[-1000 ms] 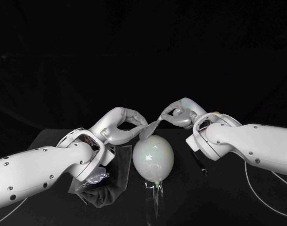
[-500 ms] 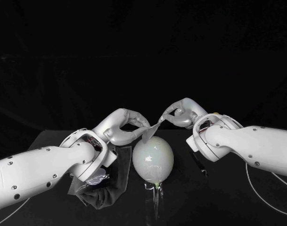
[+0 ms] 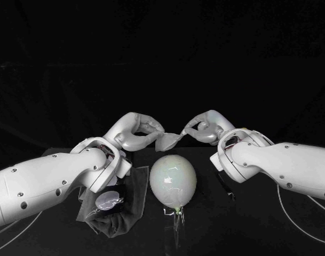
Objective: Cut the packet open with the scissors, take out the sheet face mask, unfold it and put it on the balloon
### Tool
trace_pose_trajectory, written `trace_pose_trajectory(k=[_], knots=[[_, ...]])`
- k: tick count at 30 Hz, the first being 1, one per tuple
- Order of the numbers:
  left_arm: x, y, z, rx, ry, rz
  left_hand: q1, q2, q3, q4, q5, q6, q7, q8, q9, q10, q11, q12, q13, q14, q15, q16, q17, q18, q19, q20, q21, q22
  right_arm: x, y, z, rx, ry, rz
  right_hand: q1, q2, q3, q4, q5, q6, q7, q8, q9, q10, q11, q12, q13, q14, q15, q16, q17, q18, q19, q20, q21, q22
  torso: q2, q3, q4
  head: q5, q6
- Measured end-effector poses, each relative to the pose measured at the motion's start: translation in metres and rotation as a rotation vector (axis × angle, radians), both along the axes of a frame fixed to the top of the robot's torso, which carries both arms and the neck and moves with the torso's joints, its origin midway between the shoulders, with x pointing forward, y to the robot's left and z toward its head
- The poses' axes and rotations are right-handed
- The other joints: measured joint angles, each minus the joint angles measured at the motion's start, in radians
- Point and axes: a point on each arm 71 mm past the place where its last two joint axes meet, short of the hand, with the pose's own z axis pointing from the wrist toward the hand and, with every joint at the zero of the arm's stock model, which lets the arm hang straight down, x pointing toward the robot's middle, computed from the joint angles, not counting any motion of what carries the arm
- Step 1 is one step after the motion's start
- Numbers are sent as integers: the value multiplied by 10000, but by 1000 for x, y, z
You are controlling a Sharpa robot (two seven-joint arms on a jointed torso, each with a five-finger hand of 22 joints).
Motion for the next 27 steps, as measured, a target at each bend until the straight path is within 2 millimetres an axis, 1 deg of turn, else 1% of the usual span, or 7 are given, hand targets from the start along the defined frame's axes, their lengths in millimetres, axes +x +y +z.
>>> trace_pose_trajectory(k=[1, 4, 9, 12, 15, 22, 27], knots=[[2, 1, 2, -72, 71, 53, 18, 18, 1, 1, 0, -36, 35, 18, 0, 0, 0, 0, -13, 8, -8, 0, 0, 0, 35, -35, 72, 34, 1, 0, 0, 25, -21, -38, 0, 0, 0, 0, -1, 0, 0, 0, 0, 1, -1, 0, 0, 0, 0, -5, -1, 0, 0, 0, -1, 0, -2, 0, 0, 0, 4], [7, 3, 5, -264, 304, 185, 27, 27, 9, 10, -3, -37, 35, 74, 0, 0, 0, 0, -35, 117, -67, 0, 0, 0, 62, -62, 237, 134, 4, -1, 3, 100, -84, -168, 0, 0, -1, 0, -3, -1, -1, 0, 0, 11, -10, 0, 0, 0, 0, -24, -6, 0, -1, 0, -2, 0, -9, 0, 0, -3, 18], [14, 4, 7, -524, 713, 293, 48, 49, 9, 10, -11, -74, 69, 74, 0, 0, 0, 0, -52, 235, -90, 0, 0, -1, 70, -69, 396, 232, 13, 0, 9, 170, -129, -362, 0, 0, -1, 0, -6, -3, -3, 0, 0, 16, -16, 0, 0, 0, 0, 11, -8, 0, -3, 0, -9, -2, -11, 0, -3, -22, 47], [19, 5, 8, -664, 954, 353, 51, 57, 9, 10, -12, -115, 37, 75, 1, 0, 0, 0, -52, 338, -99, 0, -4, -1, 123, -122, 516, 300, 19, 0, 11, 165, -72, -477, 0, 0, -2, 1, -6, -4, -3, 0, 0, 16, -16, 0, 0, 0, 0, 11, -7, 0, -16, -12, -10, -5, -10, -2, -3, -46, 64], [24, 6, 9, -800, 1167, 428, 19, 131, 9, 10, -27, -163, 51, 133, 0, 0, 0, 0, -51, 456, -133, 0, -25, -2, 177, -176, 685, 390, 24, 1, 13, 134, 34, -572, 0, 0, 12, -13, -21, -4, -4, 0, 0, 16, -16, 0, 0, 0, 0, 11, -7, 0, -17, -12, -10, -8, -3, -5, -3, -74, 81], [37, 9, 9, -1050, 1579, 588, -9, 159, 9, 10, 9, -238, 46, 187, 0, 0, 0, 0, -51, 469, -145, 0, -95, -2, 177, -175, 746, 443, 33, 4, 15, 42, 410, -686, 0, 0, 28, -30, -32, -6, -6, 0, 0, 15, -15, 0, 0, 0, 1, 7, -2, 0, -19, -11, -11, -7, 9, -6, -2, -121, 76], [42, 9, 9, -1167, 1802, 604, -9, 159, 9, 10, 8, -240, 45, 187, 1, 0, 0, 0, -50, 470, -145, -18, -106, -2, 177, -176, 780, 449, 35, 6, 15, 9, 636, -689, 1, 0, 27, -30, 2, -7, -7, 0, 0, 15, -15, 0, 0, -1, 1, 4, 1, 0, -34, 2, -12, -4, 10, -6, -2, -142, 62]])
